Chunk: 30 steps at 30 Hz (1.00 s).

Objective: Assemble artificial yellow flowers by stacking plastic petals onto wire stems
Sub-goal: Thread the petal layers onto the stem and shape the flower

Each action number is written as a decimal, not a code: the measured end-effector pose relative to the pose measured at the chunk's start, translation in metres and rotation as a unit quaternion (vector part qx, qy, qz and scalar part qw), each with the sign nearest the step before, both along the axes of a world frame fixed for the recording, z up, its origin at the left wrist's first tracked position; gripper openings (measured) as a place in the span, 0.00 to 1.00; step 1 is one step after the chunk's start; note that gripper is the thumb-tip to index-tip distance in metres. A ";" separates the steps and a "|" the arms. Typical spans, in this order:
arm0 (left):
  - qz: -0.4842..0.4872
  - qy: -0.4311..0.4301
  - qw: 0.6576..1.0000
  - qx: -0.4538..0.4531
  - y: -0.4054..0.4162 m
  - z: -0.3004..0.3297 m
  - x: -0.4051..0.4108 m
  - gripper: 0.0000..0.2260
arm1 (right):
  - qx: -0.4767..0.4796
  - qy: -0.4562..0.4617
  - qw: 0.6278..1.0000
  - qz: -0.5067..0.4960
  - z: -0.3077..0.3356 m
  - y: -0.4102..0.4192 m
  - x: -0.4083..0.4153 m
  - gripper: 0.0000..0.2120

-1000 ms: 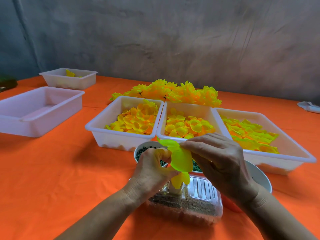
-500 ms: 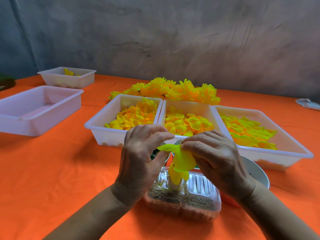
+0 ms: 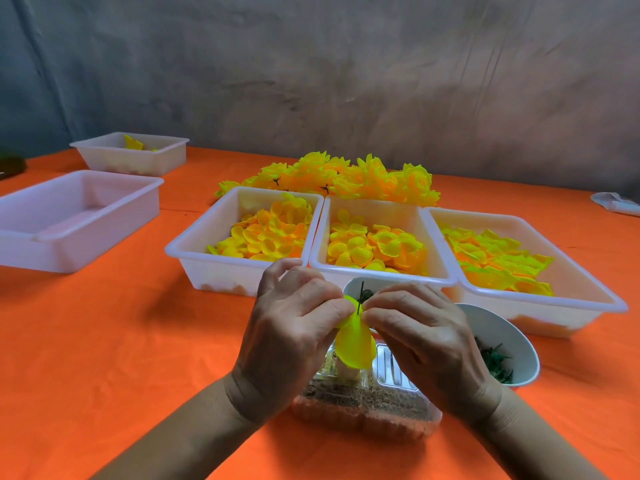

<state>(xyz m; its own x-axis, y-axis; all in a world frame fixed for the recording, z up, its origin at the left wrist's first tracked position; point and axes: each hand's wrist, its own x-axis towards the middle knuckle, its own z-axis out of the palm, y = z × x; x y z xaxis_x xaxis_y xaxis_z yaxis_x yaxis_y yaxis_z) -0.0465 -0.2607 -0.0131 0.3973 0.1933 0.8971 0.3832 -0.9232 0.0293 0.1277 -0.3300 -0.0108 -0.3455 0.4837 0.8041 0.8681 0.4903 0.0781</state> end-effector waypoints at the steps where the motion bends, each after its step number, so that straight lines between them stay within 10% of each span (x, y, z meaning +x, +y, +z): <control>1: 0.003 0.001 1.000 0.001 0.000 0.000 0.001 0.10 | -0.001 0.000 1.000 -0.003 -0.001 0.000 0.000 0.10; 20: -0.036 0.033 0.995 -0.084 0.008 -0.014 0.000 0.02 | -0.103 0.077 0.991 0.027 -0.007 0.003 0.005 0.09; 30: -0.106 0.083 0.955 -0.266 0.017 0.007 -0.002 0.07 | -0.330 0.296 0.889 0.111 0.011 0.010 0.007 0.02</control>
